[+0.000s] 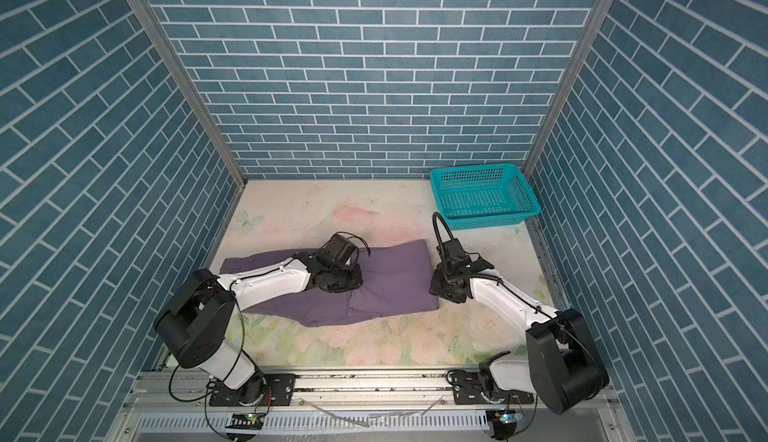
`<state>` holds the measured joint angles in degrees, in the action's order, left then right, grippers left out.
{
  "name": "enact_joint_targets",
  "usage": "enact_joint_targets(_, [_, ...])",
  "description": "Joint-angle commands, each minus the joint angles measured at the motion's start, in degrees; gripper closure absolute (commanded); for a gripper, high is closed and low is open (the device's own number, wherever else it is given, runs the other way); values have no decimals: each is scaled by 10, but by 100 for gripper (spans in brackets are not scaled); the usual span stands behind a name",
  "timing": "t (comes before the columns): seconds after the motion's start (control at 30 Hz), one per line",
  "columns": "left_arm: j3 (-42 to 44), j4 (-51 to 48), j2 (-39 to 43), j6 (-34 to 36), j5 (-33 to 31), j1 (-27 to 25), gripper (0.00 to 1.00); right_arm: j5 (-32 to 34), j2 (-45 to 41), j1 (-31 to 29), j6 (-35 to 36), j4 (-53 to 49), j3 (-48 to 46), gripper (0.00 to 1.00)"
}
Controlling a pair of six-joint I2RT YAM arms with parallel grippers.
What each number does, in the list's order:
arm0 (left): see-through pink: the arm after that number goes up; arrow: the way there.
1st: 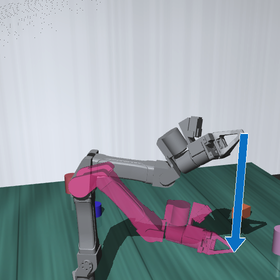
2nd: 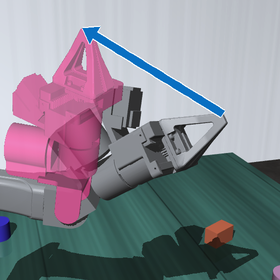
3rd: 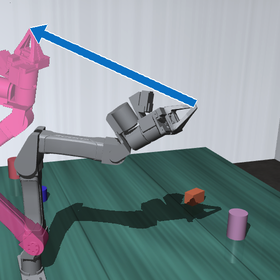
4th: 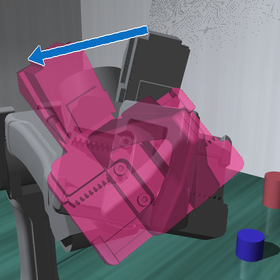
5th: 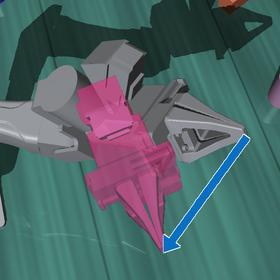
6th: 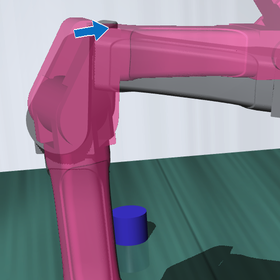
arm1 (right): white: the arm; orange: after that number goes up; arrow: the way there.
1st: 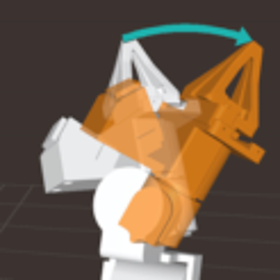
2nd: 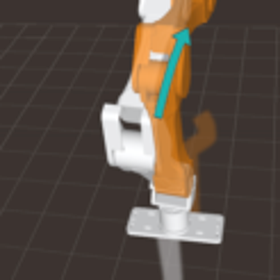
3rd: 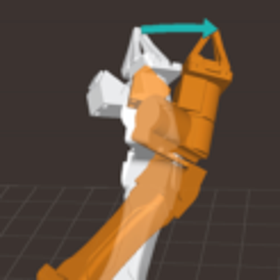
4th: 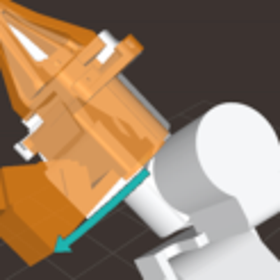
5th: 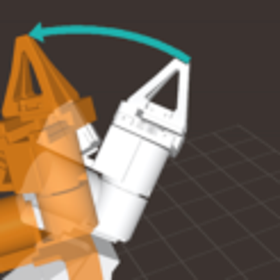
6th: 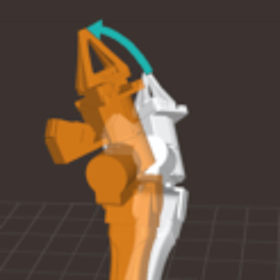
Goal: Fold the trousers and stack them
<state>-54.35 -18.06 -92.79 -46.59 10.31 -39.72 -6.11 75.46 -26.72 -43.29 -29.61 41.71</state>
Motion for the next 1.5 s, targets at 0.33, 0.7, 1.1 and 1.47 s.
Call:
enact_joint_targets(0.33, [9,-97,10,2,13,13,61,-19,73,3,-8,68,-30,47])
enact_joint_targets(0.7, [30,-114,108,21,-12,1,32,-11,72,9,-8,69,-44,46])
enact_joint_targets(1.1, [73,-127,122,37,-47,-70,64,-13,72,12,-12,58,-41,46])
enact_joint_targets(1.47, [70,-48,71,14,-22,-99,58,-18,76,11,-22,67,-46,46])
